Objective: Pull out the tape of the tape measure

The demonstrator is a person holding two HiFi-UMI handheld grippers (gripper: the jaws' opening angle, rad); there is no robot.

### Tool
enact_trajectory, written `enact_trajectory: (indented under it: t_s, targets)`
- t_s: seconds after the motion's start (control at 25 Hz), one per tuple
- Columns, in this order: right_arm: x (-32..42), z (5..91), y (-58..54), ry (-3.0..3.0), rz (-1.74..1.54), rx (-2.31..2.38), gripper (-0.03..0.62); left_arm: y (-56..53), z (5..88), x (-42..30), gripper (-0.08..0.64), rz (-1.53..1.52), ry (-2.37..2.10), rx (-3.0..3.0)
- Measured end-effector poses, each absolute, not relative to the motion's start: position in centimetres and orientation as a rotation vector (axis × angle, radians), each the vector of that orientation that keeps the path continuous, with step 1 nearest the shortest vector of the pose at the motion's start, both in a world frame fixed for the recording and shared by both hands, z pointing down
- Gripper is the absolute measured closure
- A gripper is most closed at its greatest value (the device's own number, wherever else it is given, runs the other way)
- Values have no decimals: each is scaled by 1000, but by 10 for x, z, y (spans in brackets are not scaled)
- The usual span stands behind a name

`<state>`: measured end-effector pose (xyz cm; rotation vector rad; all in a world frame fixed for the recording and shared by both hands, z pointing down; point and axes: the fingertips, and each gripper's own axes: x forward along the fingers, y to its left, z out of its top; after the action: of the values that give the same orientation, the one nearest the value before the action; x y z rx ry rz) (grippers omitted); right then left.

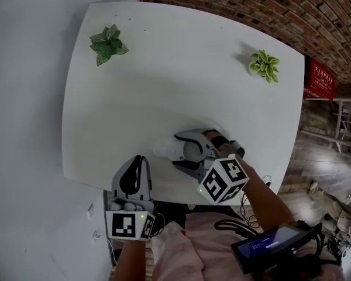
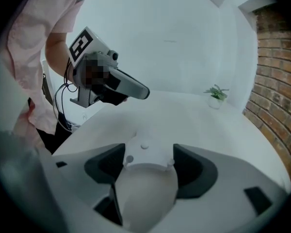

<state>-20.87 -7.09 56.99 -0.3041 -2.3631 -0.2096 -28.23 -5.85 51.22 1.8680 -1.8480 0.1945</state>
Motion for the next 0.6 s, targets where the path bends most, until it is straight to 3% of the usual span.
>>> enact_trajectory:
  t_s: [0.04, 0.6]
  targets:
    - [-209, 569, -72, -2364, -217, -296, 281, -57, 512, -282, 508, 189, -1839, 1866]
    - [-219, 576, -56, -2195, -296, -379, 278, -50, 515, -291, 508, 197, -1854, 1848]
